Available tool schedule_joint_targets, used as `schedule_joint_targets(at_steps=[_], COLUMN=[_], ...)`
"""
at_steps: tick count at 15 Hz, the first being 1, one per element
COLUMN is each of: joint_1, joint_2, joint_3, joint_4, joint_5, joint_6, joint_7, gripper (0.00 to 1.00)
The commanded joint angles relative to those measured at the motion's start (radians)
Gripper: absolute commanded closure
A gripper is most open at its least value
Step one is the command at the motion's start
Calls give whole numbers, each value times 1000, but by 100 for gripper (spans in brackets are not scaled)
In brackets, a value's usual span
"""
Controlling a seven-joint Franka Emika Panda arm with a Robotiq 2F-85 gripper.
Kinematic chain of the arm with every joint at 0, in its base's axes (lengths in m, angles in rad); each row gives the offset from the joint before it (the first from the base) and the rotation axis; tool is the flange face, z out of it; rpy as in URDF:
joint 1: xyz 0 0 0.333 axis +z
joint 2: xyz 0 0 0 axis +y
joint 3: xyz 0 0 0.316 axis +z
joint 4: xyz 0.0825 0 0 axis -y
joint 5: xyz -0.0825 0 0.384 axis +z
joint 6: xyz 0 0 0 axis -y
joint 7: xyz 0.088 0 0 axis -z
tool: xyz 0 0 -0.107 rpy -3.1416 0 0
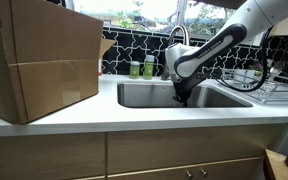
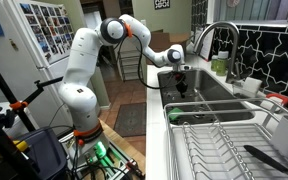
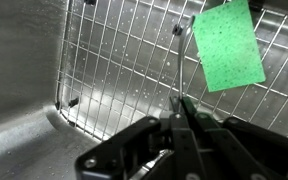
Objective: Rinse the fork under the faucet
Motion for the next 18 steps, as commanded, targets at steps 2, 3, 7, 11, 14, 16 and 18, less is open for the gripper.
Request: schedule_joint_targets(at_steps=[2, 3, 7, 11, 14, 16, 18], joint_1=[-13, -14, -17, -16, -16, -16, -16], joint_2=[-27, -29, -31, -33, -36, -36, -38], joint_3=[11, 10, 12, 14, 13, 12, 12], joint_4=[-27, -29, -33, -34, -37, -38, -40], joint_5=[-35, -36, -40, -43, -46, -49, -53], joint_6=[-23, -23, -28, -35, -35, -37, -36], joint_7=[-19, -19, -21, -26, -25, -23, -23], gripper=[99, 99, 99, 99, 99, 99, 99])
